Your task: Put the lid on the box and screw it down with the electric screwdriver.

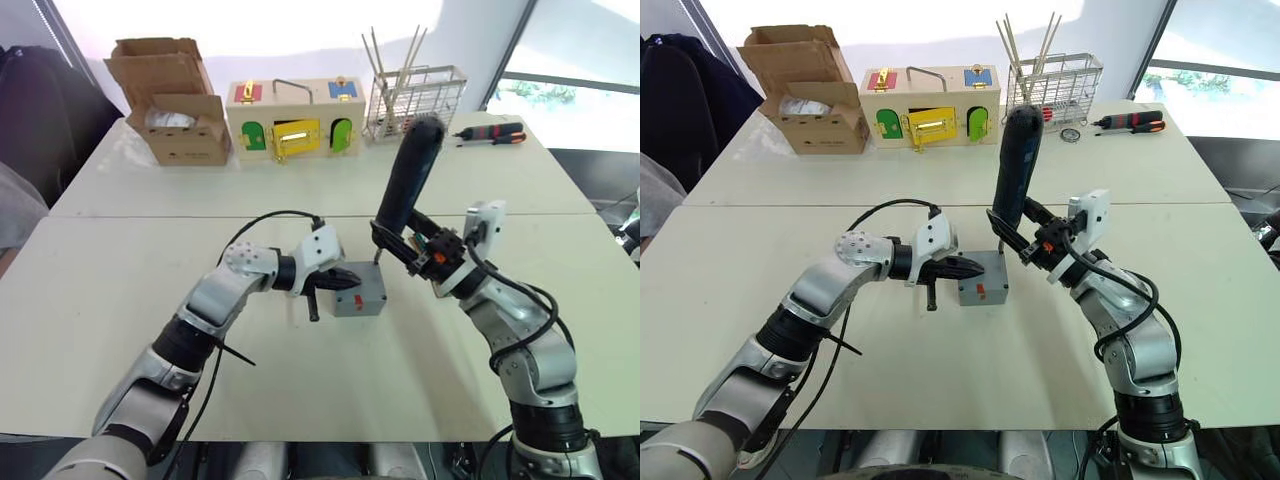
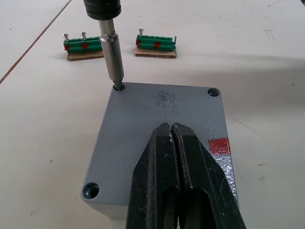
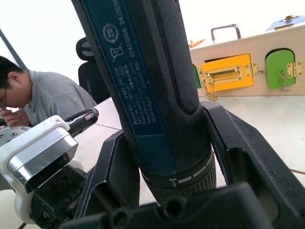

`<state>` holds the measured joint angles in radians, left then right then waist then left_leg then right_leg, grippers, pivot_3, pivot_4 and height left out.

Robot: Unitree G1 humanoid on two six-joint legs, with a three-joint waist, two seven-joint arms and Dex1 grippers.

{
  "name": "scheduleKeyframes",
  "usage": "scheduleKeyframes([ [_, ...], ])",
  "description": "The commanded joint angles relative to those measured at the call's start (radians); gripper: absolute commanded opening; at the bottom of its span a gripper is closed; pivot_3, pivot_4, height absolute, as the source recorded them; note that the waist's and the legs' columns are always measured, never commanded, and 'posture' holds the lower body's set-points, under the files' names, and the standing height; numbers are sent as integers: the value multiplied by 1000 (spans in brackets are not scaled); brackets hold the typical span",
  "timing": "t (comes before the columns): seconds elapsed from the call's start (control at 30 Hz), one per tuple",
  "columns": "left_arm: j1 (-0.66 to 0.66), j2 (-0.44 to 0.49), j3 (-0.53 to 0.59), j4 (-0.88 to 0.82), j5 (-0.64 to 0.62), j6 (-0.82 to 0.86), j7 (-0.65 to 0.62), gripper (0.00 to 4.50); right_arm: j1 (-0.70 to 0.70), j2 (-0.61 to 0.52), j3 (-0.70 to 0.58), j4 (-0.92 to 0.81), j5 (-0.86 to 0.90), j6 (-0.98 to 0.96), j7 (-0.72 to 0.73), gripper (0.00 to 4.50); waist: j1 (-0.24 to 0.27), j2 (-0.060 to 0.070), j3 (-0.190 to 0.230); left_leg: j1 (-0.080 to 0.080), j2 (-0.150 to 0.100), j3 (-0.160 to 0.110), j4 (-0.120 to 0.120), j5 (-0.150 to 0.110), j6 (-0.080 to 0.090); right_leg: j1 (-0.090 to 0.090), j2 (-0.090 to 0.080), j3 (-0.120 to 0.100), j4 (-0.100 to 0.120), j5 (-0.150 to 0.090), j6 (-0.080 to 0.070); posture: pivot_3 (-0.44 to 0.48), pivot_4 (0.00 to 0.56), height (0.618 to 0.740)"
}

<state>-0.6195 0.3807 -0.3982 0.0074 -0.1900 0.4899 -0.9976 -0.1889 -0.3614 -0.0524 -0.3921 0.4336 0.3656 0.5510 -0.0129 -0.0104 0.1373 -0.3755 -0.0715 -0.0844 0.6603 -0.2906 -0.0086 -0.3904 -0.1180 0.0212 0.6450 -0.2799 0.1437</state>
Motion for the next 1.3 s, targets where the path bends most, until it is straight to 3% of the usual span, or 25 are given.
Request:
scheduleKeyframes([
  [0.03,21,-7,-16,28,14,13,3,0,69,24,76,75,-15,40,6,1824,-1,-2,-4,2,0,0,-1,-1,1,2,0,0,0,-1,0,0,150,730],
  [0.97,60,-11,-20,2,28,19,11,0,52,35,102,136,-85,21,-2,1824,0,-2,-17,4,2,-1,-6,-1,2,4,0,0,-6,-2,0,0,150,730],
  [1.3,53,-23,-25,20,38,12,22,0,69,42,106,172,-100,-1,-9,1824,0,-2,-17,20,2,-1,-13,-2,3,19,-1,0,-16,-3,0,0,150,730],
])
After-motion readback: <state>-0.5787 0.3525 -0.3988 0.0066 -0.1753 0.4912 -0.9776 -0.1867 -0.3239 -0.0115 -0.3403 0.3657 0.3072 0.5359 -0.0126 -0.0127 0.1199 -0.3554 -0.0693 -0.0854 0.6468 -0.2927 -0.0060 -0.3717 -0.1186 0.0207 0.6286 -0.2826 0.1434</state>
